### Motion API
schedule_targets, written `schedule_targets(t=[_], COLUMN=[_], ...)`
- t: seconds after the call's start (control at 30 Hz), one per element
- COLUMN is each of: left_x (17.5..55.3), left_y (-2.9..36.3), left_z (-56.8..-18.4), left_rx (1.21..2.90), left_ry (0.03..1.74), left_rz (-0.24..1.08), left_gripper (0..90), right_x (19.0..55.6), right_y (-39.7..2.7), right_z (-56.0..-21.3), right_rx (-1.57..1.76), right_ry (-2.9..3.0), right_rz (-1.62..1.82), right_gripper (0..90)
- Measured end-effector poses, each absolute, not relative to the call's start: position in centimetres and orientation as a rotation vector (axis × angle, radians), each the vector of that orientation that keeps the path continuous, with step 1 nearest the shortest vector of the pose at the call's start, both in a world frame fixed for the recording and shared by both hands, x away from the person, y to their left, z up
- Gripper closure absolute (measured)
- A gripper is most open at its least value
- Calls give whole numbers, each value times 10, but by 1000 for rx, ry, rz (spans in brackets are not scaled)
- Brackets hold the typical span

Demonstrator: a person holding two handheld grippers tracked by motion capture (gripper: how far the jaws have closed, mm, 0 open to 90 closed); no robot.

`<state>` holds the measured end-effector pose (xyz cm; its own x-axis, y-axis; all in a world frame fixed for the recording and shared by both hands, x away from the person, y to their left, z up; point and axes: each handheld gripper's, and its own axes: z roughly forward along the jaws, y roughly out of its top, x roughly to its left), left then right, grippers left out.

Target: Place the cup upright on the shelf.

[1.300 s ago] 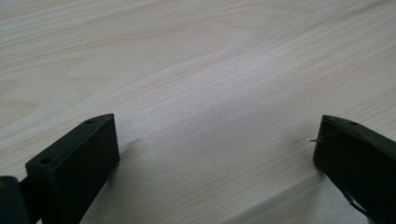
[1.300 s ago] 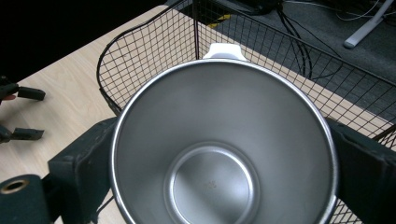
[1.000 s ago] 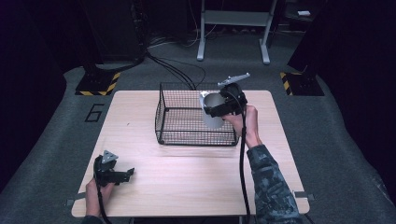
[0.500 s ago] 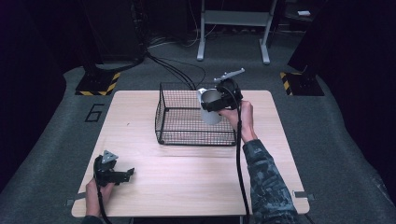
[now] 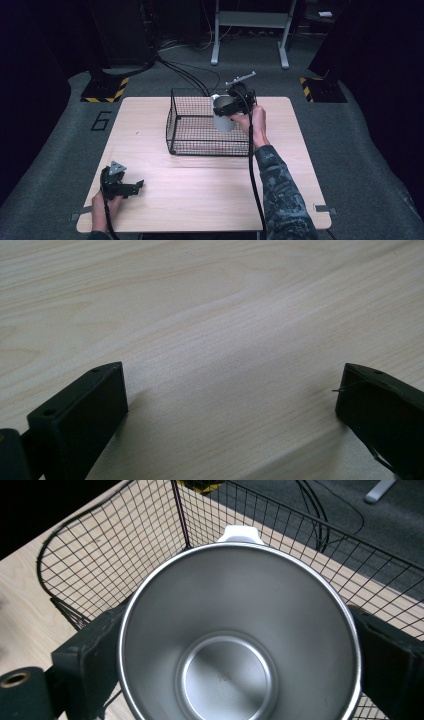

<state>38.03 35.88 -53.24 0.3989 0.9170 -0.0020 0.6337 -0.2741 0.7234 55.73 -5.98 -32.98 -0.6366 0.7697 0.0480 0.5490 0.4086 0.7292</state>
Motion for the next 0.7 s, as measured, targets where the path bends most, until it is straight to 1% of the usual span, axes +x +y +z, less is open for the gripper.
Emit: schedule_targets(t=[0.23, 0.7], left_x=[380, 380], left_y=[359, 359], left_z=[-532, -532], left_rx=[2010, 2012], left_ry=[1318, 1319], left_rz=[565, 563], left_gripper=[2, 2], right_x=[568, 579], right_y=[-54, -45], right_z=[-343, -371], right_rx=[1191, 1252], right_ry=[2392, 2427], right_rz=[1026, 961], right_gripper=[59, 59])
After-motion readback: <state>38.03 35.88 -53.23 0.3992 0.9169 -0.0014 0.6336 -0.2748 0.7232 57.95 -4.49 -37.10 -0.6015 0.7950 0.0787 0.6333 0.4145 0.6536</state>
